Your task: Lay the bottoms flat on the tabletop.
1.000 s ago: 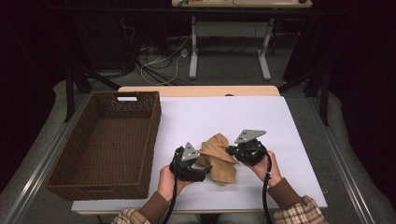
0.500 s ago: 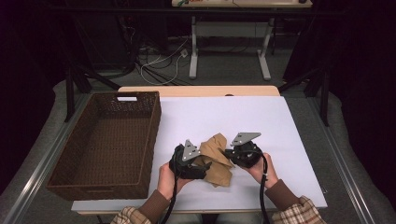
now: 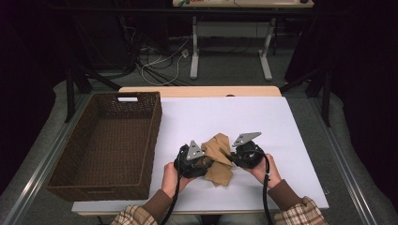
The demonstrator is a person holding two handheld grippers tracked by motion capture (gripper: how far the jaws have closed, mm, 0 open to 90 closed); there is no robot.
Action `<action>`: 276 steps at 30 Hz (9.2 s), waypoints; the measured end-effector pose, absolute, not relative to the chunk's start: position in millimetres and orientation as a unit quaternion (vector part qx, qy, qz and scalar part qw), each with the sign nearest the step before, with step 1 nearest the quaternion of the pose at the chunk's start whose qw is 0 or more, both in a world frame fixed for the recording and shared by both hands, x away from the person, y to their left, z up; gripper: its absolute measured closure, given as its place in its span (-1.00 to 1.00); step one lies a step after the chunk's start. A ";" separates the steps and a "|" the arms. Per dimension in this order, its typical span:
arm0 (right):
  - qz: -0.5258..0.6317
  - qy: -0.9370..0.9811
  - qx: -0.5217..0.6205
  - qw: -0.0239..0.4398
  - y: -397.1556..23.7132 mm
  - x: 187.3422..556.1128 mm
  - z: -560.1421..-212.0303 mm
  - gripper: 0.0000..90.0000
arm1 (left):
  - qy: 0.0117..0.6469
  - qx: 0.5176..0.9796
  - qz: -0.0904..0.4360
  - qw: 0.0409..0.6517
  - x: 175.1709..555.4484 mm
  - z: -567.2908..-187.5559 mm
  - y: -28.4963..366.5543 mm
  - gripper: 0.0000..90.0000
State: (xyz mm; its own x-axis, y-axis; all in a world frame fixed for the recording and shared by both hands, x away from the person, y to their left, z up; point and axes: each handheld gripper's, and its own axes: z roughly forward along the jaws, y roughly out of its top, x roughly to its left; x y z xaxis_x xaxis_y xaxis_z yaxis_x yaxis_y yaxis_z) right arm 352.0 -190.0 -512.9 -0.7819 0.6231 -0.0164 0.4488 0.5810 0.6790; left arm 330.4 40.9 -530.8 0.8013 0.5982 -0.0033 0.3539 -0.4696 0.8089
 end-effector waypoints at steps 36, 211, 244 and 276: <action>0.403 0.853 0.294 0.156 -193.8 346.0 -494.2 0.35 | 0.260 0.846 0.172 0.433 330.0 -526.4 39.7 0.71; 0.301 0.870 0.354 0.165 -199.8 362.7 -522.1 0.14 | 0.266 0.881 0.149 0.362 327.7 -519.4 14.5 -0.46; 0.309 0.864 0.355 0.181 -207.2 361.1 -516.6 0.42 | 0.280 0.873 0.129 0.379 330.9 -529.1 35.0 0.85; 0.311 0.851 0.374 0.198 -215.7 363.4 -514.0 0.45 | 0.292 0.856 0.180 0.387 327.2 -506.7 35.2 -0.29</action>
